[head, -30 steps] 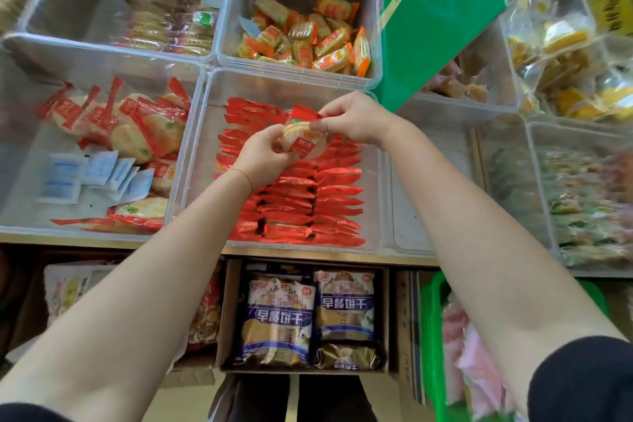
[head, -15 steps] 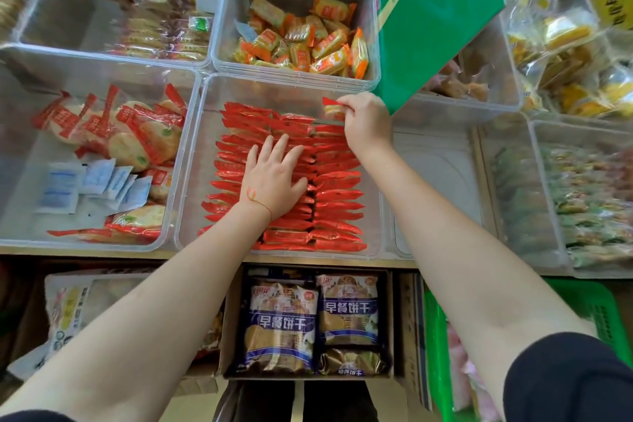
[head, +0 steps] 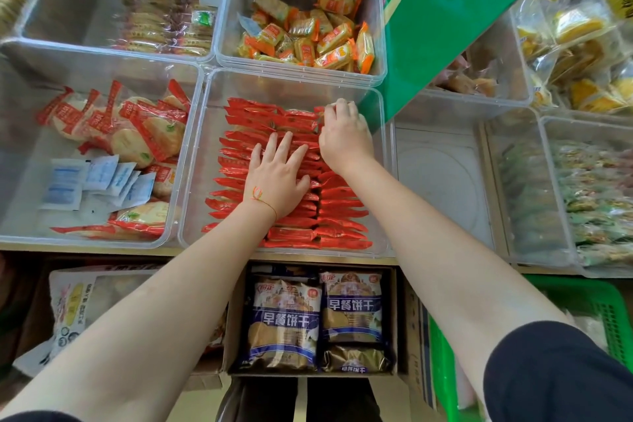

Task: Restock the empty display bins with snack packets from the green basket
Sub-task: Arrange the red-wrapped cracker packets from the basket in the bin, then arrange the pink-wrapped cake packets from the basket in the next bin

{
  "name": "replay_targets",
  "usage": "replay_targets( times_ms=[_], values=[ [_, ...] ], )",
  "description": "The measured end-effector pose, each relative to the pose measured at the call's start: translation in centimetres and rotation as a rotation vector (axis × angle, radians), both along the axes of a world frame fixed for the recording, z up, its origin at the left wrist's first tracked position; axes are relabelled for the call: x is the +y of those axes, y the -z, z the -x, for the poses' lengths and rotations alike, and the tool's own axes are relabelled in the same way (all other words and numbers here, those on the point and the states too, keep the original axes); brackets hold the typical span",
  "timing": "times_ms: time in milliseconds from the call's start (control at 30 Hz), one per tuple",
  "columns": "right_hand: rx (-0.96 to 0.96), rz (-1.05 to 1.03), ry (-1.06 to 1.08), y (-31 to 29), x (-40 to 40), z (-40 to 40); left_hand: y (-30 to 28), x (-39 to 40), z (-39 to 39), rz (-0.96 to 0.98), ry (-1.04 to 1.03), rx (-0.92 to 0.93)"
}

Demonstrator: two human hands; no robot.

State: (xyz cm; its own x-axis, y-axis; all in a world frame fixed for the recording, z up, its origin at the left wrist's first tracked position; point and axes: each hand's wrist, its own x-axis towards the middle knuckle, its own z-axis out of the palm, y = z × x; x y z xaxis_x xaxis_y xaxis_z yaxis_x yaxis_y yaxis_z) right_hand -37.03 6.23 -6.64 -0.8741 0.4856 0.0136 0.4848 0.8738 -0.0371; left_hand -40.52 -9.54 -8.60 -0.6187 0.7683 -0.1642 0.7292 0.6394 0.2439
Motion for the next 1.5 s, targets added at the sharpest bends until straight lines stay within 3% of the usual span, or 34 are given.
replay_targets(
  times_ms=[167, 333, 433, 533, 700, 800, 867, 967, 1133, 1233, 1333, 1500],
  values=[
    [-0.033, 0.088, 0.160, 0.5, -0.6, -0.7, 0.1, -0.2, 0.1, -0.005, 0.008, -0.010],
    [-0.226, 0.073, 0.070, 0.9, -0.5, -1.3, -1.0, -0.6, -0.3, -0.017, 0.042, 0.003],
    [-0.202, 0.110, 0.134, 0.8, -1.0, -1.6, -1.8, -1.9, -1.4, -0.001, 0.093, 0.023],
    [-0.113, 0.145, 0.149, 0.5, -3.5, -3.2, -1.5, -2.7, -2.0, 0.175, 0.144, -0.018],
    [-0.204, 0.315, 0.128, 0.1, -5.9, -7.2, -1.1, -1.3, -2.0, 0.272, 0.119, 0.007],
    [-0.084, 0.393, 0.105, -2.3, -6.1, -8.1, -2.1, -0.9, -2.8, 0.291, 0.071, 0.003],
    [0.075, 0.453, 0.104, -4.5, -6.8, -9.8, -3.8, -0.8, -4.2, 0.136, 0.008, -0.012],
    [0.257, 0.564, 0.139, -7.4, -8.1, -14.9, -7.1, -1.0, -8.3, -0.293, -0.092, -0.124],
    [0.407, 0.572, 0.359, -8.3, -7.4, -26.1, -10.4, -0.8, -17.4, -0.446, -0.034, -0.188],
    [0.355, 0.608, 0.466, -6.6, -5.5, -31.9, -9.3, 1.0, -22.7, -0.372, 0.039, -0.199],
    [0.222, 0.676, 0.496, -4.6, -2.2, -37.3, -7.3, 4.3, -27.8, -0.158, 0.064, -0.279],
    [-0.139, 0.700, 0.398, -1.0, 5.6, -46.7, -3.8, 10.7, -36.7, 0.107, 0.015, -0.443]
  ],
)
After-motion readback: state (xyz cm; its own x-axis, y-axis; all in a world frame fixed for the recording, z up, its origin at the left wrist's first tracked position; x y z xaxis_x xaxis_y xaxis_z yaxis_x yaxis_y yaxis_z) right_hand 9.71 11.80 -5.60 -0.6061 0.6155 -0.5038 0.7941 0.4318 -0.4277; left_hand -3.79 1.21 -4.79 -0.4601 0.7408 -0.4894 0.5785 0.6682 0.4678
